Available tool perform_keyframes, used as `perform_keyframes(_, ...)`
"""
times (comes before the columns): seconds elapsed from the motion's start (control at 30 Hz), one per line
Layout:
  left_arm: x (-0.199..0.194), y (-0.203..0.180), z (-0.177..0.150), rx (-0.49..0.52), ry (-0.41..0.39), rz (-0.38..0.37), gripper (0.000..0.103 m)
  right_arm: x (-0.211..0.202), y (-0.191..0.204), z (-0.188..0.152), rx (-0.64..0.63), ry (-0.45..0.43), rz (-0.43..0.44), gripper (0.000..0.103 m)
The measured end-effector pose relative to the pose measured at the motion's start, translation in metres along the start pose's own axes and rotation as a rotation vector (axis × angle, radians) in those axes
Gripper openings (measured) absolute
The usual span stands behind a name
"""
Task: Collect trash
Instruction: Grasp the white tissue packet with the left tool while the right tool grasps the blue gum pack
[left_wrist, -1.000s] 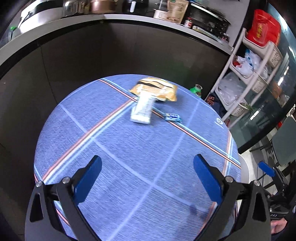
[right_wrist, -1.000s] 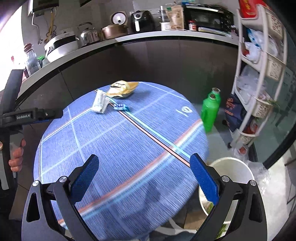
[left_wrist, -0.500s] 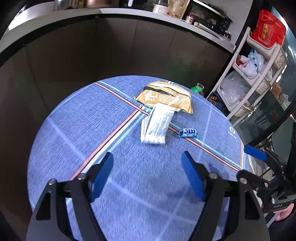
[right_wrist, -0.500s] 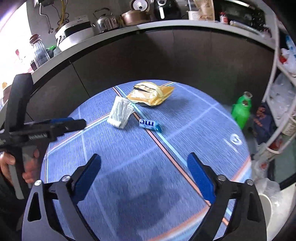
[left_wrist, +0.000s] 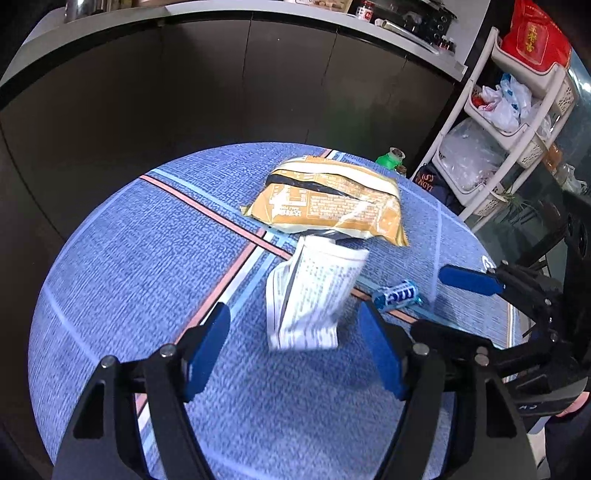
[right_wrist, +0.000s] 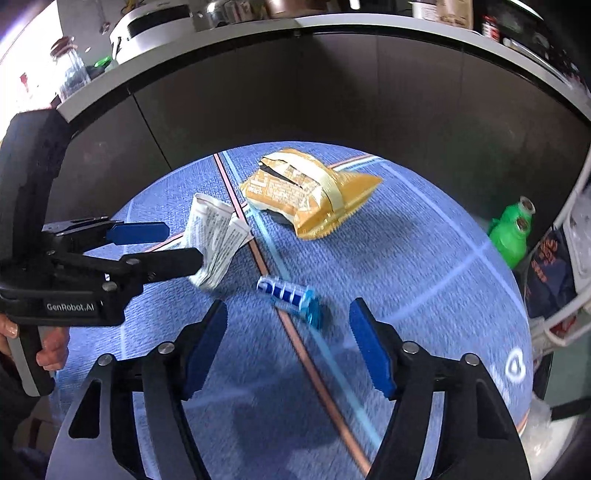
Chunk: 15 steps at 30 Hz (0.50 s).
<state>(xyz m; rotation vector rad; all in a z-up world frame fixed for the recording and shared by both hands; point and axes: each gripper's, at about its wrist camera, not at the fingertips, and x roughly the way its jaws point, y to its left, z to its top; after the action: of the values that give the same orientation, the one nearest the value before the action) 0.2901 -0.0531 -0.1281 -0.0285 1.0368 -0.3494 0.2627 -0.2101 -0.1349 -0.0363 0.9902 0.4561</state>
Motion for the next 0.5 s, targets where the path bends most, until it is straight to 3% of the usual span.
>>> perform_keyframes(0.13, 0.014, 0.005, 0.005, -0.019, 0.03, -0.025, 0.056, 0.012, 0.002, 0.006, -0.041, 0.018, 0.01, 0.054)
perform_keyframes(0.23, 0.024, 0.01, 0.005, -0.041, 0.056, -0.044, 0.044, 0.018, 0.006, 0.006, -0.068, 0.03, 0.004, 0.042)
perform_keyframes(0.3, 0.025, 0.011, 0.005, -0.043, 0.048, -0.047, 0.044, 0.02, 0.008, 0.004, -0.084, 0.034, -0.006, 0.029)
perform_keyframes(0.43, 0.028, 0.013, 0.006, -0.06, 0.046, -0.059, 0.042, 0.017, 0.012, 0.0, -0.095, 0.028, -0.015, 0.015)
perform_keyframes(0.47, 0.027, 0.013, 0.005, -0.06, 0.046, -0.057, 0.035, 0.016, 0.013, -0.001, -0.096, 0.028, -0.016, 0.012)
perform_keyframes(0.5, 0.027, 0.013, 0.005, -0.062, 0.043, -0.055, 0.034, 0.015, 0.014, -0.002, -0.095, 0.029, -0.014, 0.009)
